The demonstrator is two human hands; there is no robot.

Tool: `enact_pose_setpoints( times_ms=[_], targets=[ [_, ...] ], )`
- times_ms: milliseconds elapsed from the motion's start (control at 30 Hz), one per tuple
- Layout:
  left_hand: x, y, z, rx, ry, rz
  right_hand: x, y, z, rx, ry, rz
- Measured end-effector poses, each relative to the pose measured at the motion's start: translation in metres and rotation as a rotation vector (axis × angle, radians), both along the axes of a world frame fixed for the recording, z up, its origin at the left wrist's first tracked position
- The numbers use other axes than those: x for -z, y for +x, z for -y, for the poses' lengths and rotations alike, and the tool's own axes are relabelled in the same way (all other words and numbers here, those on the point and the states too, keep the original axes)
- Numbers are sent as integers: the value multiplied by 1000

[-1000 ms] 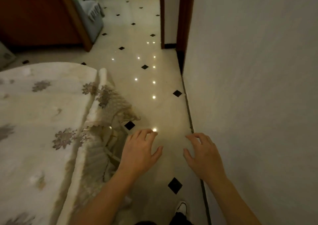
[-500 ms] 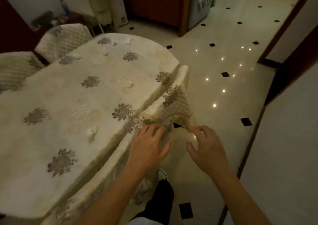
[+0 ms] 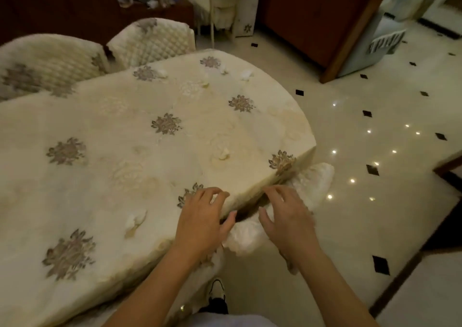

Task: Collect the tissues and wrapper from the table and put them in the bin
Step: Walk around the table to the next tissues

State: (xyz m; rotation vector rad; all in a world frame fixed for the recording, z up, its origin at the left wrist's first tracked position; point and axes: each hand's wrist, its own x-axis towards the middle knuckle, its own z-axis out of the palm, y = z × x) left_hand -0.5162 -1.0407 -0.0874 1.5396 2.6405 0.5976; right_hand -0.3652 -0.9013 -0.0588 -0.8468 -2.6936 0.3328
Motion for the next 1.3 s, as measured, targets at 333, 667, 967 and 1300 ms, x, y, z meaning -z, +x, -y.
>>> enact_pose_setpoints(
  times_ms=[333,667,967,1300],
  targets=[
    [32,-49,31,-402,-50,102,51,-103,-61,-295,-131,152],
    [71,-57,77,-1101,39,407,108,-189,-119,-285,-380,297],
    [107,-95,93,-1268,95,662,152,-238,-147,-123,-346,522],
    [130,-113,82,-1085,18,462,169,-256,-147,-22,-281,298]
  ],
)
